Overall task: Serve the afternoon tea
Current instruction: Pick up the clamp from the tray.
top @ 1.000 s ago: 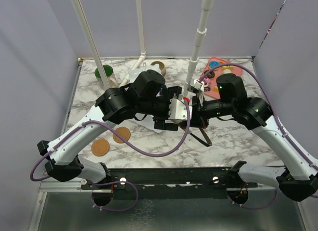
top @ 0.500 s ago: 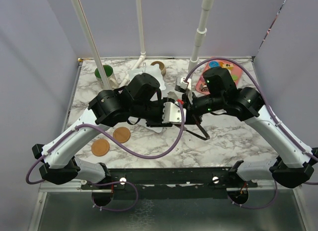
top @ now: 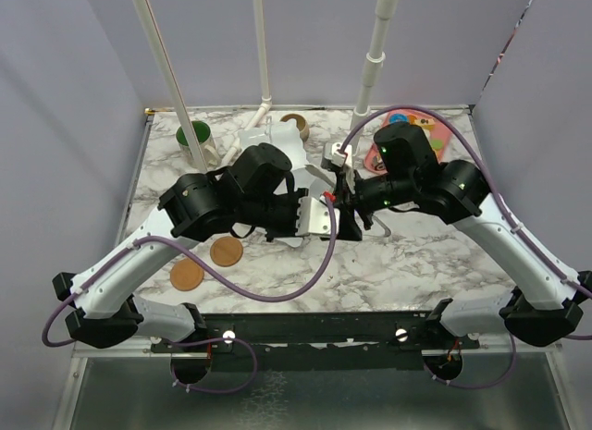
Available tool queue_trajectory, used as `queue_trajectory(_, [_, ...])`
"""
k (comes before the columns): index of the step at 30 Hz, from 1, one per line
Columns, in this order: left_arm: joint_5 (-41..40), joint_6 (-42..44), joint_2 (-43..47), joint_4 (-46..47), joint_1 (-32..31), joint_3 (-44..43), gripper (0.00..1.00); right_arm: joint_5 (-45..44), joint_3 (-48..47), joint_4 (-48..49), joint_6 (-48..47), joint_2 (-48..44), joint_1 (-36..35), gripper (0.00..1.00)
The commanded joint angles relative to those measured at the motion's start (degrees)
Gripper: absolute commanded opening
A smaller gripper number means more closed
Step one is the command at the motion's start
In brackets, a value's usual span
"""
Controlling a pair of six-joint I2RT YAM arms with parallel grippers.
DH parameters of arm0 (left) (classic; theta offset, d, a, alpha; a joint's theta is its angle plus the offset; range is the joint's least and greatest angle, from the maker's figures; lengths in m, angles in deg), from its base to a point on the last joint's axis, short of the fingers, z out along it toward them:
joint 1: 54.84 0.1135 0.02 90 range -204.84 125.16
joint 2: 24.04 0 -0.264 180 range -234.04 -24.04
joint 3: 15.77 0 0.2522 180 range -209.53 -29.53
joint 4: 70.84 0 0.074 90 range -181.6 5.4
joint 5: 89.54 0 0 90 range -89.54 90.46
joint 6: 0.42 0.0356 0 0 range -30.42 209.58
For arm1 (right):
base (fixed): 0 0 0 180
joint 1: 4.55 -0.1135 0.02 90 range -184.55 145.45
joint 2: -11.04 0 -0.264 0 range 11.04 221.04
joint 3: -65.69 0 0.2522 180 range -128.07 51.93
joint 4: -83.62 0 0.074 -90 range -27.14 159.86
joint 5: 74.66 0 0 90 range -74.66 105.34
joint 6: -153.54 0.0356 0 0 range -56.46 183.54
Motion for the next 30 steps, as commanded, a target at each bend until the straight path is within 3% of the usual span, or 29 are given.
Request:
queue_trajectory(1, [-0.57, -4.17, 1.72, 4.99, -0.01, 1.64, 0.0, -1.28, 0.53, 6.66, 2.08, -3.3, -0.35, 0.78])
queue_trajectory(3, [-1.91, -9.63, 2.68, 9.3, 0.02, 3.24, 0.0, -5.74, 2.44, 11.86, 3.13, -5.99, -0.36, 0.98])
queue_trajectory(5, [-1.2, -19.46, 4.28, 15.64, 1.41, 6.51, 0.0, -9.44, 3.2, 16.59, 3.94, -8.12, -0.38, 1.0])
queue_trajectory(9, [2.75, -30.38, 5.82, 24.99, 4.33, 9.79, 0.0, -12.37, 2.82, 22.85, 5.02, -10.45, -0.37, 1.0])
queue_trajectory(14, [5.95, -49.6, 5.28, 39.15, 16.78, 9.46, 0.0, -14.46, 3.6, 29.19, 7.31, -13.31, -0.34, 1.0])
queue_trajectory(18, [13.86, -63.85, 1.68, 48.2, 27.41, 4.97, 0.0, -8.63, 3.39, 32.28, 9.4, -12.65, -0.31, 1.0])
queue_trajectory(23, [16.43, -71.03, -0.02, 53.72, 31.38, -1.26, 0.0, -2.71, 6.23, 38.47, 12.88, -9.53, 4.12, 1.0])
queue_trajectory(25, [16.58, -72.63, 0.97, 54.38, 31.85, -1.76, 0.0, 6.95, 7.93, 45.02, 18.92, -8.38, 11.18, 1.0])
queue_trajectory(28, [17.45, -74.05, 3.14, 55.03, 32.1, -1.31, 0.0, 21.49, 13.03, 64.92, 33.82, -7.2, 22.46, 1.0])
queue_trajectory(30, [19.12, -74.58, 4.39, 55.22, 32.11, -0.59, 0.0, 24.89, 13.65, 72.02, 38.09, -5.69, 23.95, 1.0])
